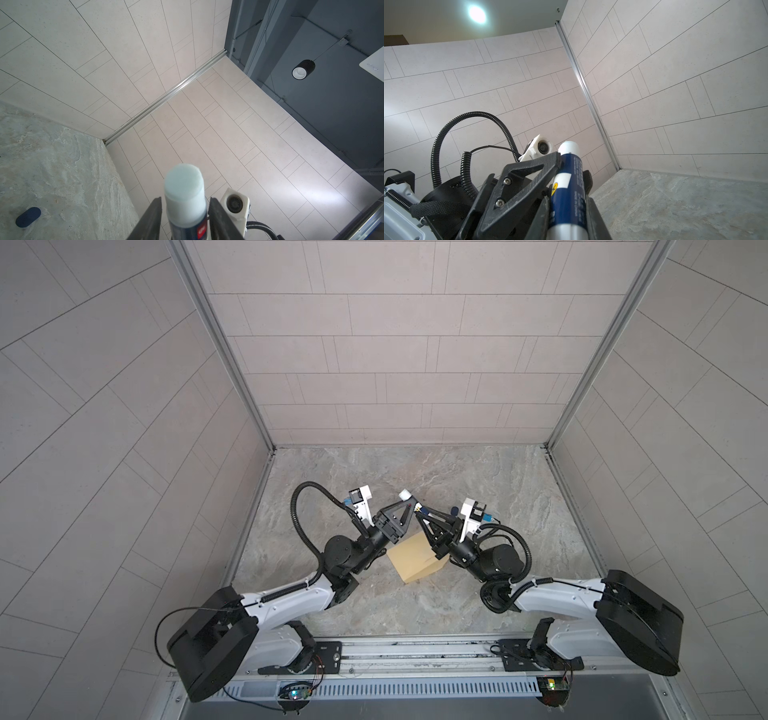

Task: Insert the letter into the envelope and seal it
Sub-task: 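Close the left gripper on the glue stick while the right gripper releases it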

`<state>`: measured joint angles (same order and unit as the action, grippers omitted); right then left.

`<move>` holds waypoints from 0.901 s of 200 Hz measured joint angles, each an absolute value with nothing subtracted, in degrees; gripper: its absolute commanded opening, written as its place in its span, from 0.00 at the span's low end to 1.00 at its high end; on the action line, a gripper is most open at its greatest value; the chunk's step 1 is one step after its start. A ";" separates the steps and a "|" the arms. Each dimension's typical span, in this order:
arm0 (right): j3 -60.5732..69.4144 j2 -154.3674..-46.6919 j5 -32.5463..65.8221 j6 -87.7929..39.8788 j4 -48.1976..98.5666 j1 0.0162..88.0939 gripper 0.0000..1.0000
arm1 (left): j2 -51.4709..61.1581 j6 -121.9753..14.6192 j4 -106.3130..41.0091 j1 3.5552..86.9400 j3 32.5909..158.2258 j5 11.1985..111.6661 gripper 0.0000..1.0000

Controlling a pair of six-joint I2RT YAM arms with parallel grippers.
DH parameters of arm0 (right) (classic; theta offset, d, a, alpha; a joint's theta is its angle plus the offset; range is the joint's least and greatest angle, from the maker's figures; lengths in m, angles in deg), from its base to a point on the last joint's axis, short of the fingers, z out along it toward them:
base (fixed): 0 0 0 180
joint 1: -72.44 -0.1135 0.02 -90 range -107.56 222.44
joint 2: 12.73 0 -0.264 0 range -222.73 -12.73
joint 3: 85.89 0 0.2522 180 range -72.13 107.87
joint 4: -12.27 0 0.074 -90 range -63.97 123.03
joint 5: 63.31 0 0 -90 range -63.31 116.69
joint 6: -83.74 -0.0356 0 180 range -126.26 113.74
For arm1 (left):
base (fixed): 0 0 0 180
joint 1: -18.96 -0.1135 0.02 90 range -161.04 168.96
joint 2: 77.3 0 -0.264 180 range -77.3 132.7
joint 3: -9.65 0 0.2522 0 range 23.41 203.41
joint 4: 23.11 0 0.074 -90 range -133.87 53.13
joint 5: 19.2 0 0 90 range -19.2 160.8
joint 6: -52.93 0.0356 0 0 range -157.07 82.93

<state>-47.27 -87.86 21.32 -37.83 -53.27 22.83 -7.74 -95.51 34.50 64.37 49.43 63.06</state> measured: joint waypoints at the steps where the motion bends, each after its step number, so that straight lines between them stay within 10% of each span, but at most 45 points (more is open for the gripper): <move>1: -47.27 -87.86 21.35 -37.83 -53.27 22.81 0.00 | -7.74 -95.48 34.48 64.37 49.43 63.06 0.39; 92: -47.27 -88.21 21.87 -37.79 -53.62 22.22 0.00 | -7.61 -96.80 34.96 64.48 49.58 63.08 0.01; 138: -47.27 -88.04 22.53 -37.13 -53.30 22.18 0.47 | -7.67 -94.17 34.35 64.48 49.58 63.36 0.00; 180: -47.27 -81.17 24.41 -35.29 -44.86 22.24 0.63 | -12.31 -86.98 25.82 64.48 49.54 63.75 0.00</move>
<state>-47.27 -81.17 24.41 -35.29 -44.86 22.24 -12.31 -86.98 25.82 64.48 49.54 63.75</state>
